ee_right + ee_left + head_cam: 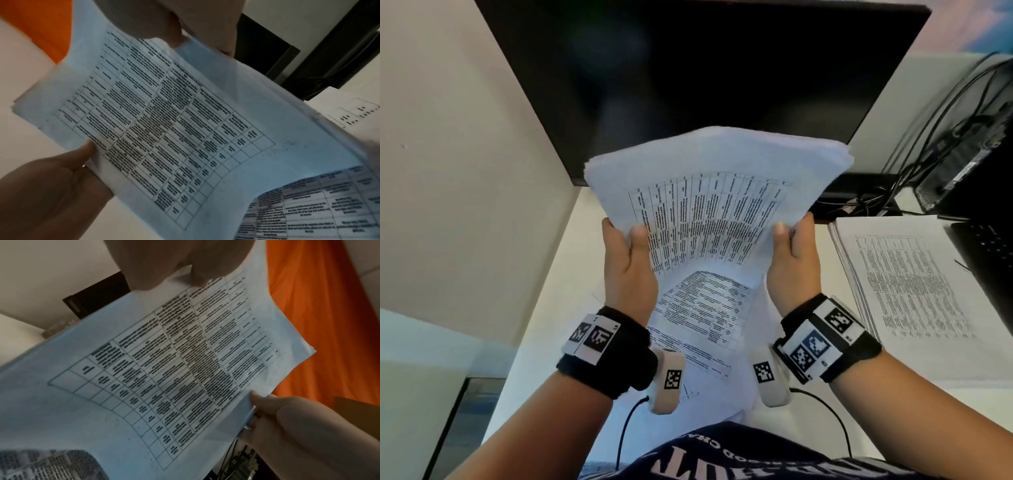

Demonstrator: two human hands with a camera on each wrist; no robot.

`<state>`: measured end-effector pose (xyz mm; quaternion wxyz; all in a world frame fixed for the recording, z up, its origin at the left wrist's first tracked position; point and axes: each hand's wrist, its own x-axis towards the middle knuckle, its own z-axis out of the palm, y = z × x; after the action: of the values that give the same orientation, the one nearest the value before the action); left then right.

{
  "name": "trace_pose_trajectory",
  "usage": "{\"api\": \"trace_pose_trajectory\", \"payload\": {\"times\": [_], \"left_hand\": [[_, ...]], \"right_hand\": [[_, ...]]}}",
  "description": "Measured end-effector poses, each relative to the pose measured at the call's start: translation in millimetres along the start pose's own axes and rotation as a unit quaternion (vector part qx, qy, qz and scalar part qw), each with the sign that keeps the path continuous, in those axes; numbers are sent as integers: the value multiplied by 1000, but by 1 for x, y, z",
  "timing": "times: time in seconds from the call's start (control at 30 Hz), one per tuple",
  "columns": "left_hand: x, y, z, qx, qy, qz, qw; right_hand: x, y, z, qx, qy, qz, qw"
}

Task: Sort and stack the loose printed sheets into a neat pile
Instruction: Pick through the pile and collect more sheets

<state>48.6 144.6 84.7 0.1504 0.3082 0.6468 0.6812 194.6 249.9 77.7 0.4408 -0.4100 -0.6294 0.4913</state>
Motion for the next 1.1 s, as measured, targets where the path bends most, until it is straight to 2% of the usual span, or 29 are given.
{"api": "trace_pose_trajectory", "payload": {"times": [0.07, 0.23, 0.33, 0.47, 0.63, 0.77, 0.97, 1.03, 1.1], "left_hand": [[-1, -7, -2, -12, -8, -16, 1000], [-3, -36, -1, 13, -48, -85, 995], [0, -43, 1, 24, -44, -113, 992], [8, -40, 1, 24, -21, -116, 993], [10, -32, 12, 51, -80, -104, 990], [-1, -26, 32, 63, -83, -117, 988], [-19, -26, 63, 132, -84, -137, 978], [-27, -26, 72, 151, -124, -151, 969], [-36, -30, 78, 155, -195, -206, 946]], "right_hand": [[-3, 4, -2, 4, -4, 3, 1000], [-4, 27, 1, -58, -64, 59, 995], [2, 29, -1, -66, -80, 72, 992], [12, 25, -17, -41, -80, 76, 993], [12, 22, -49, -37, -96, 92, 990], [11, 27, -70, -69, -129, 131, 980], [13, 37, -107, -141, -83, 178, 970], [15, 45, -122, -159, -73, 199, 964], [18, 54, -139, -176, -62, 227, 956]]}}
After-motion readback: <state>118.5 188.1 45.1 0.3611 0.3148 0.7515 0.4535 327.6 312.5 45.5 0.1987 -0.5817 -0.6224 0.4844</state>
